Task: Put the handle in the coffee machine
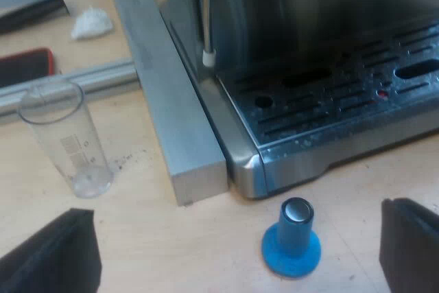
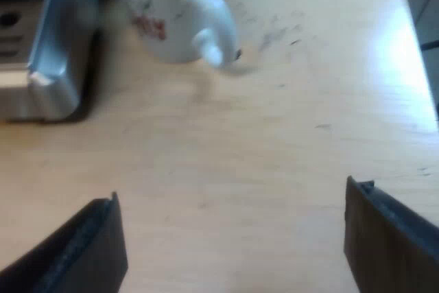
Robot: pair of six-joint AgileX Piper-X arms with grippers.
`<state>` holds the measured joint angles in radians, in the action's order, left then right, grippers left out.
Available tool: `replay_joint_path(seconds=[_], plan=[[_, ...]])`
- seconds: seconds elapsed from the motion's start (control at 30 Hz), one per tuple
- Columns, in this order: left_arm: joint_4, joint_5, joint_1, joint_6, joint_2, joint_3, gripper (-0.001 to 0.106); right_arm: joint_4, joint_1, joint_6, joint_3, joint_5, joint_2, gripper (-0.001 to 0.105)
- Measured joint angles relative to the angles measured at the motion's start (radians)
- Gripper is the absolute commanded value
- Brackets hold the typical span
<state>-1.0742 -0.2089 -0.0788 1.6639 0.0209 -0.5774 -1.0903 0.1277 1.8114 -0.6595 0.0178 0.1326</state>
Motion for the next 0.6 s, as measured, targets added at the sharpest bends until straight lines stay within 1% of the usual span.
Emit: replay_joint_path(seconds=[0.07, 0.1, 0.2, 0.33, 0.4, 0.47, 0.53, 0.6], plan=[[-0.005, 0.0, 0.0, 0.001, 0.051, -0.022, 0.084, -0.047, 0.053, 0.0, -0.066, -0.032, 0.05, 0.069], [-0.008, 0.0, 0.0, 0.001, 0.066, -0.028, 0.084, -0.059, 0.065, 0.0, -0.076, -0.044, 0.063, 0.069], [-0.017, 0.0, 0.0, 0.001, 0.11, -0.051, 0.084, -0.099, 0.112, 0.0, -0.15, -0.113, 0.118, 0.069], [-0.024, -0.026, -0.007, 0.004, 0.145, -0.086, 0.084, -0.138, 0.156, 0.0, -0.235, -0.191, 0.197, 0.069], [-0.029, -0.038, -0.024, 0.004, 0.157, -0.103, 0.084, -0.148, 0.169, 0.0, -0.264, -0.229, 0.229, 0.069], [-0.036, -0.054, -0.064, 0.004, 0.178, -0.133, 0.084, -0.162, 0.185, 0.0, -0.296, -0.281, 0.273, 0.069], [-0.048, -0.058, -0.098, 0.004, 0.194, -0.155, 0.084, -0.17, 0.197, -0.002, -0.311, -0.318, 0.301, 0.069], [-0.063, -0.08, -0.137, 0.004, 0.218, -0.184, 0.084, -0.17, 0.211, -0.01, -0.323, -0.358, 0.334, 0.069]])
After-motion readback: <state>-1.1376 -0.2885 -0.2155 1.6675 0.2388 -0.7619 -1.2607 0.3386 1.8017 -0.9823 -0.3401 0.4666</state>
